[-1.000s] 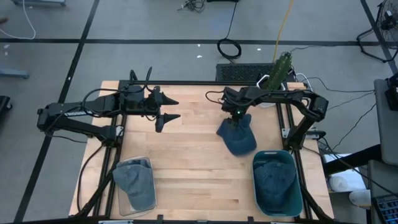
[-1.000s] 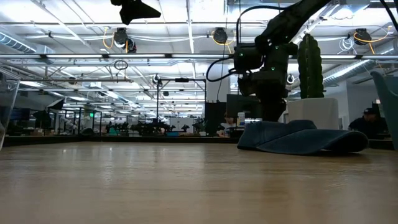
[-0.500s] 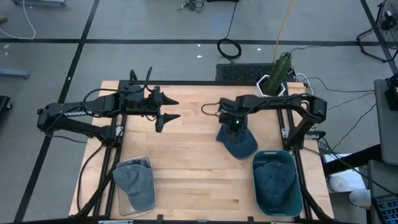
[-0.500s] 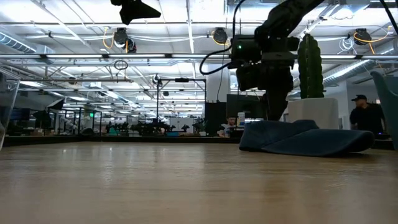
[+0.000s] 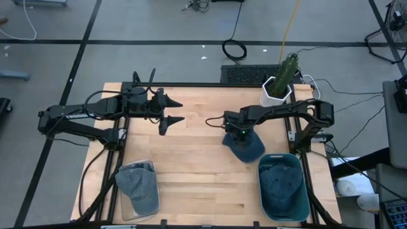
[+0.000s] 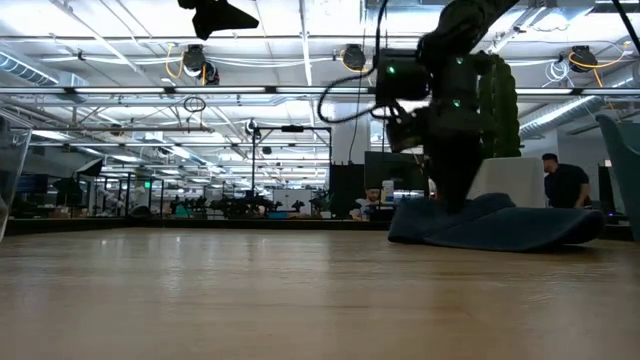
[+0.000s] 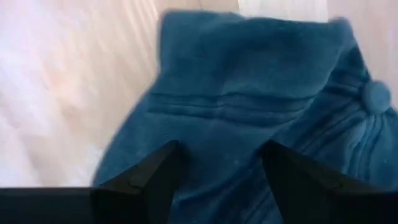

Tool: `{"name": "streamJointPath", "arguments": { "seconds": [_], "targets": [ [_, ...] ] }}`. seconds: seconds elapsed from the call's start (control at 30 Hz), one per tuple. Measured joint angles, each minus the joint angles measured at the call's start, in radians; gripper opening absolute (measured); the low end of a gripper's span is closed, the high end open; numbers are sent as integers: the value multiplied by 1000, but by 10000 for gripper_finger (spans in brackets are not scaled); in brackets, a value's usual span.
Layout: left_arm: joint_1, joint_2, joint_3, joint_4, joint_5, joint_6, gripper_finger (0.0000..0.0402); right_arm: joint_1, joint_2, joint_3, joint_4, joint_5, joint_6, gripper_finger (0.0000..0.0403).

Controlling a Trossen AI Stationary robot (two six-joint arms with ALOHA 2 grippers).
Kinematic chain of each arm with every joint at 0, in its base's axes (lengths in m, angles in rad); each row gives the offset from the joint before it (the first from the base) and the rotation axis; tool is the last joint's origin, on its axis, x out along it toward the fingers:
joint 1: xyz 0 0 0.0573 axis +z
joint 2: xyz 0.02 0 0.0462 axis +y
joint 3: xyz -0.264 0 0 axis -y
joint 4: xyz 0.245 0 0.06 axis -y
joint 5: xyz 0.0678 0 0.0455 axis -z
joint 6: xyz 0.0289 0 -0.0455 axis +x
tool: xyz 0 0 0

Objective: Pick & Place hat
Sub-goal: Put the blue cap into the blue bin

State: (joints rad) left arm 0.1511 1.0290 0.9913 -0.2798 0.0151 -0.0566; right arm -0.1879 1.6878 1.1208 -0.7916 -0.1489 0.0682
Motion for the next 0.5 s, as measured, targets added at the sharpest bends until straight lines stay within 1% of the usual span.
{"name": "streamJointPath", "arguments": {
  "seconds": [0.13,0.23,0.33,0.4,0.47,0.5],
  "targets": [
    [0,0,0,0,0,0,280,-3,0,-56,14,21,-19,211],
    [0,0,0,0,0,0,280,-2,0,-64,14,16,-37,184],
    [0,0,0,0,0,0,280,-1,-11,-65,14,15,-59,128],
    [0,0,0,0,0,0,280,0,-17,-64,20,13,-85,78],
    [0,0,0,0,0,0,280,0,-27,-60,16,-14,-128,26],
    [0,0,0,0,0,0,280,0,-34,-54,16,-34,-151,13]
  ]
}}
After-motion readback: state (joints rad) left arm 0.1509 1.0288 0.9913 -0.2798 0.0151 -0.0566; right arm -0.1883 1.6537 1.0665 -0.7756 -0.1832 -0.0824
